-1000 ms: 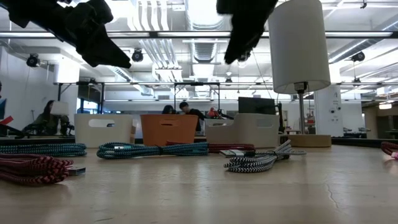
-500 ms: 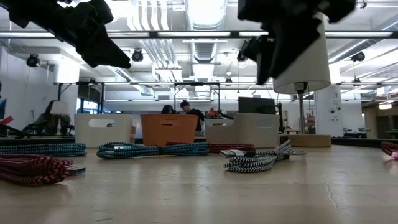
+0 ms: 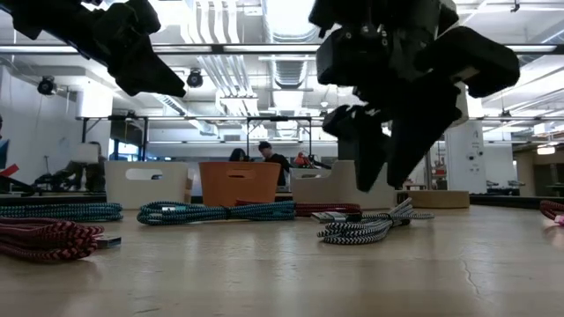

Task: Pick & Place USB Port
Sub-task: Put the right black and white USB cable into the gray bin

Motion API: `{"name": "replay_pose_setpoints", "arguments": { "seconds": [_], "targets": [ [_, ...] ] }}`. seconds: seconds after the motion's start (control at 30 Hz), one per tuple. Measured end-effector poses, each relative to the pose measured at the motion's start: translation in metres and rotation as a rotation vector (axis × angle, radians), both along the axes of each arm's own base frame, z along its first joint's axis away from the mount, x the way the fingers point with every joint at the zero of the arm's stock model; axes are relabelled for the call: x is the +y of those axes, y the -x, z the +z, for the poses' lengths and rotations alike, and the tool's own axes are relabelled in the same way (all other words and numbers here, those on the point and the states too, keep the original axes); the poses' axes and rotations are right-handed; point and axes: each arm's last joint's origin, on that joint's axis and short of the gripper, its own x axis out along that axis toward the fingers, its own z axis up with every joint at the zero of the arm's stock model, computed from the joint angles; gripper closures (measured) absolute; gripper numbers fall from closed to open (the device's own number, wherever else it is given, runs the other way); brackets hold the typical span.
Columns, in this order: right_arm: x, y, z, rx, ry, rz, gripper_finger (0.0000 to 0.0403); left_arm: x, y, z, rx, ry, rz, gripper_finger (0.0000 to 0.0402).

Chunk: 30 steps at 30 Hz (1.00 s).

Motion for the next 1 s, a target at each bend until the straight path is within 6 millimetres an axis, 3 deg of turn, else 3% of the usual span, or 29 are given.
{"name": "replay_pose_setpoints", "arguments": {
  "seconds": [0.3,0.47,0.77,1.0],
  "targets": [
    [0.005,-0.009,-0.028,0.053,0.009,0.065,0.0210,0.000,0.000,0.000,0.001,0.000,0.000,0.0254],
    [0.005,-0.010,-0.035,0.064,0.024,0.088,0.0232,0.000,0.000,0.000,0.002,-0.001,0.000,0.0254],
    [0.004,-0.010,-0.023,0.034,0.013,0.068,0.0337,0.000,0.000,0.000,0.002,-0.001,0.000,0.0254],
    [0.003,-0.005,0.011,-0.028,-0.027,-0.004,0.0385,0.000,0.000,-0.003,0.011,-0.001,0.000,0.0254]
  ]
}}
